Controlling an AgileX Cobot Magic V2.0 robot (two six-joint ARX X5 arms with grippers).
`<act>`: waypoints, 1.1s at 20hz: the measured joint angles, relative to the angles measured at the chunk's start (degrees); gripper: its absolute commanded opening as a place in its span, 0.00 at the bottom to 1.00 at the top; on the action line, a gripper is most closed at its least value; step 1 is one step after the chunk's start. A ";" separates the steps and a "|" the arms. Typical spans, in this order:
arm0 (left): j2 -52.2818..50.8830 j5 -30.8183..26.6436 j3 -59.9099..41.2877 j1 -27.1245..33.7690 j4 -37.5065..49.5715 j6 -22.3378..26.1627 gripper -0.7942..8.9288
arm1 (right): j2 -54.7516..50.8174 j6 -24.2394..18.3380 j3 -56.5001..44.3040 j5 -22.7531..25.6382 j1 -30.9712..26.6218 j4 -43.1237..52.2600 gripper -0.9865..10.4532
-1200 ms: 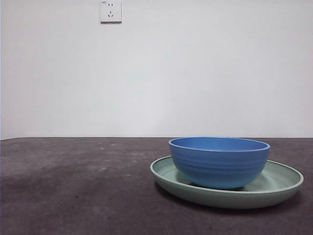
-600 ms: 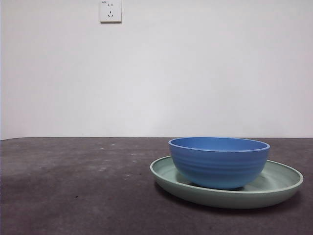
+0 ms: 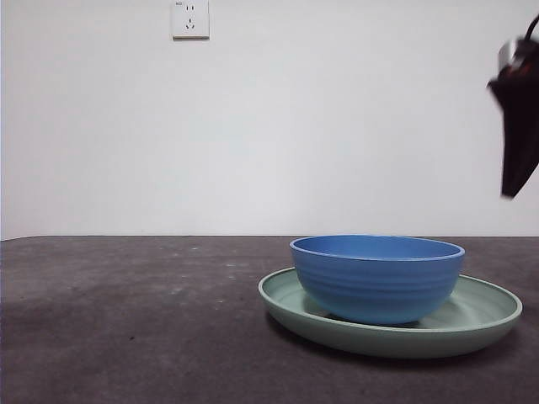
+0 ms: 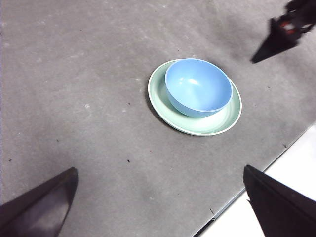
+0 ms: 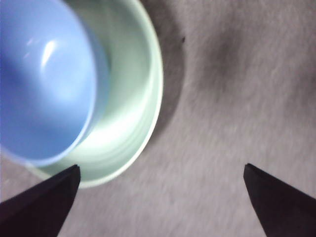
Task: Pick up the blue bowl, put it on the green plate, put it on desk
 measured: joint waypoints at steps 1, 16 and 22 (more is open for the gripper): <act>0.00 0.00 0.00 0.00 0.00 0.00 0.88 | 2.10 -0.04 0.00 -0.02 0.00 1.84 0.59; 0.00 0.00 0.00 0.00 0.02 0.00 0.88 | 16.76 -0.92 0.00 -2.14 2.54 13.90 0.48; 0.00 0.00 0.00 0.00 0.00 0.00 0.88 | 18.86 -1.03 0.42 -1.64 4.09 15.76 0.26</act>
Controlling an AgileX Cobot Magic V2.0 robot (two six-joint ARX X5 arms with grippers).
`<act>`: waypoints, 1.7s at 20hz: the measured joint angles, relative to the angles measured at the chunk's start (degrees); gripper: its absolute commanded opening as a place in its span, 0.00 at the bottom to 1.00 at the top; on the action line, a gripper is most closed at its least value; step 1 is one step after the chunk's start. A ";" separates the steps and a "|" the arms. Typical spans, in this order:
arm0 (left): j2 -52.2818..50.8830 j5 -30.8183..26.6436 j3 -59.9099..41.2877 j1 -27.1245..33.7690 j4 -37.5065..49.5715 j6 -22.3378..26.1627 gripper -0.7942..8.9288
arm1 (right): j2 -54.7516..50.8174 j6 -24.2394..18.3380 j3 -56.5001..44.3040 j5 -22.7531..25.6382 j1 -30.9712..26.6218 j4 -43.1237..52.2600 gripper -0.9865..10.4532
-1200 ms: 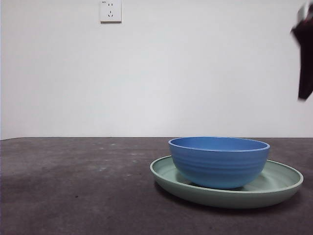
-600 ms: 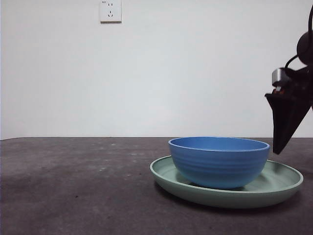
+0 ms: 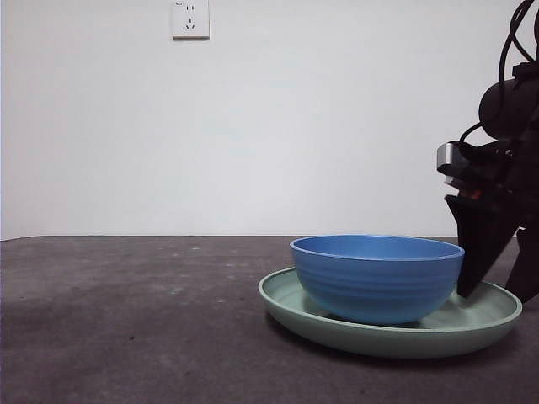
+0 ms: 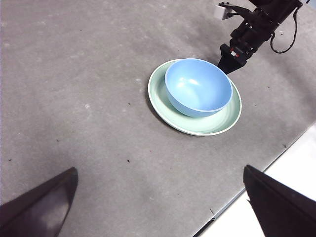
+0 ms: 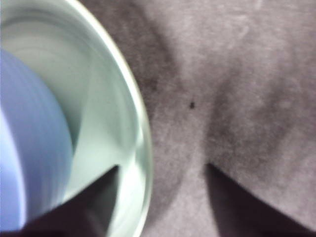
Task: Pick up the blue bowl, put it on the green plate, put it on desk
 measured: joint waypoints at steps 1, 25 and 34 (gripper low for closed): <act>0.00 0.00 0.00 0.00 0.00 0.00 0.88 | 0.22 0.00 -0.02 -0.04 0.00 0.07 0.25; 0.00 0.00 0.00 0.00 0.00 0.00 0.88 | 0.24 4.70 6.29 -4.44 3.58 -3.58 0.09; 0.00 0.00 0.00 0.00 0.02 0.00 0.88 | 1.25 14.23 10.34 -4.44 14.21 2.27 0.09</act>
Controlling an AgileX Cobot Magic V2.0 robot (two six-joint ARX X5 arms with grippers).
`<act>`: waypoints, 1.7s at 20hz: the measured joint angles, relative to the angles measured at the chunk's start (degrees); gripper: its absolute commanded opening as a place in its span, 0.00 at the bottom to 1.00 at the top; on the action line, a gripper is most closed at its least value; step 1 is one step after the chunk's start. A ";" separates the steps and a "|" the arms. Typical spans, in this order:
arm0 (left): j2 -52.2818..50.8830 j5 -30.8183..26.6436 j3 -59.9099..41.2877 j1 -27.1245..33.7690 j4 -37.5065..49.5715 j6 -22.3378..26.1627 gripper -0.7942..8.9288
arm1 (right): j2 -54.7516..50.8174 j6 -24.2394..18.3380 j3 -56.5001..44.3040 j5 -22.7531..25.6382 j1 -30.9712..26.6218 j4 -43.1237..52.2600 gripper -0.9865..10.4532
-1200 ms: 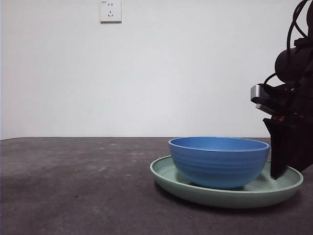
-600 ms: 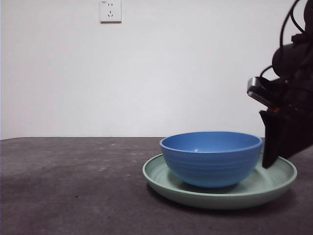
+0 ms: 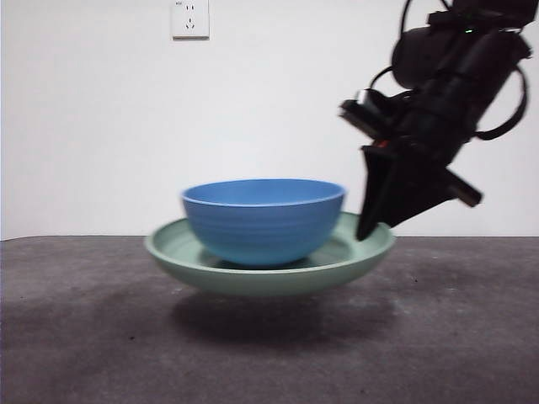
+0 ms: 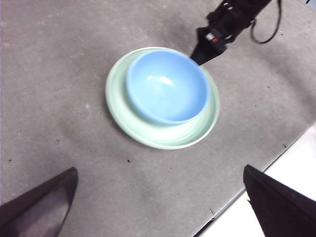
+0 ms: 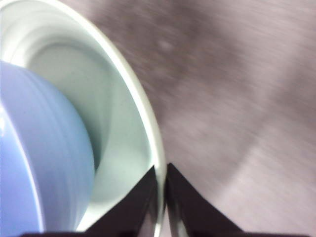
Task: Pick up the blue bowl, put it on the green plate, put it on desk
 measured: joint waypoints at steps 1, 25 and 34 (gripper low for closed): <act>0.00 0.00 0.00 0.00 0.00 0.00 0.88 | 0.72 1.33 0.00 0.39 1.18 1.40 0.09; 0.00 0.00 0.00 0.00 0.00 0.00 0.88 | 8.22 11.61 0.00 3.08 3.72 8.92 0.34; 0.00 0.00 0.00 0.00 0.00 0.00 0.88 | -2.29 9.60 0.00 9.92 1.29 6.01 0.40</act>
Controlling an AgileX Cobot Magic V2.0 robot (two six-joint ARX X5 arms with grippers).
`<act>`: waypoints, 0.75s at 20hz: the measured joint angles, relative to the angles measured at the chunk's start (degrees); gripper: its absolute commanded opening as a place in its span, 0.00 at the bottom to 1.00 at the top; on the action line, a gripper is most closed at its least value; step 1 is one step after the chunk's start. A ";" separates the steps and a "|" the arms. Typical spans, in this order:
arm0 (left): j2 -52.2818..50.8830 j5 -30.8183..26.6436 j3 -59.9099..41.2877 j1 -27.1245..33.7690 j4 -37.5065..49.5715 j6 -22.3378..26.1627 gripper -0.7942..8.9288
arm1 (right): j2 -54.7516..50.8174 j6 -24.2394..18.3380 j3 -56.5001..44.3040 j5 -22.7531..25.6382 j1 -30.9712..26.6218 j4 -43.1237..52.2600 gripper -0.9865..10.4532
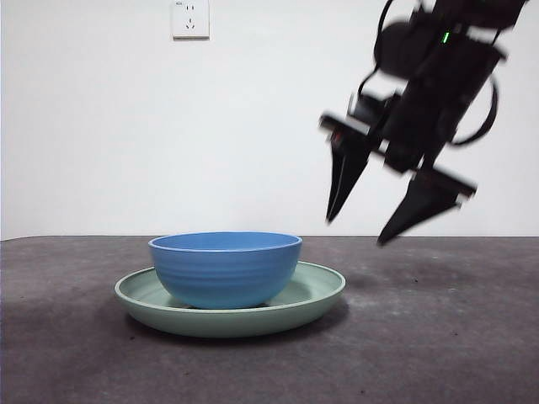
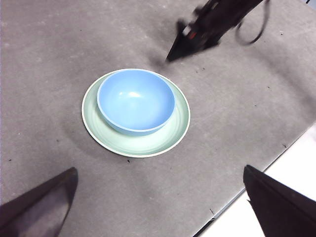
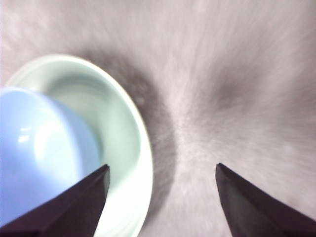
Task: Pick up the blue bowl, put it on the green plate, put it on desk
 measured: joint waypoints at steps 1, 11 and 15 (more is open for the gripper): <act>0.00 0.00 0.00 0.00 0.00 0.00 0.88 | -2.82 -0.85 0.02 0.74 0.00 -1.70 0.44; 0.00 0.00 0.00 0.00 0.00 0.00 0.88 | -40.96 -8.39 0.07 8.04 -0.17 -32.70 0.60; 0.00 0.00 0.00 0.00 0.28 -0.02 0.88 | -52.81 -10.36 0.20 7.89 -0.17 -39.60 0.60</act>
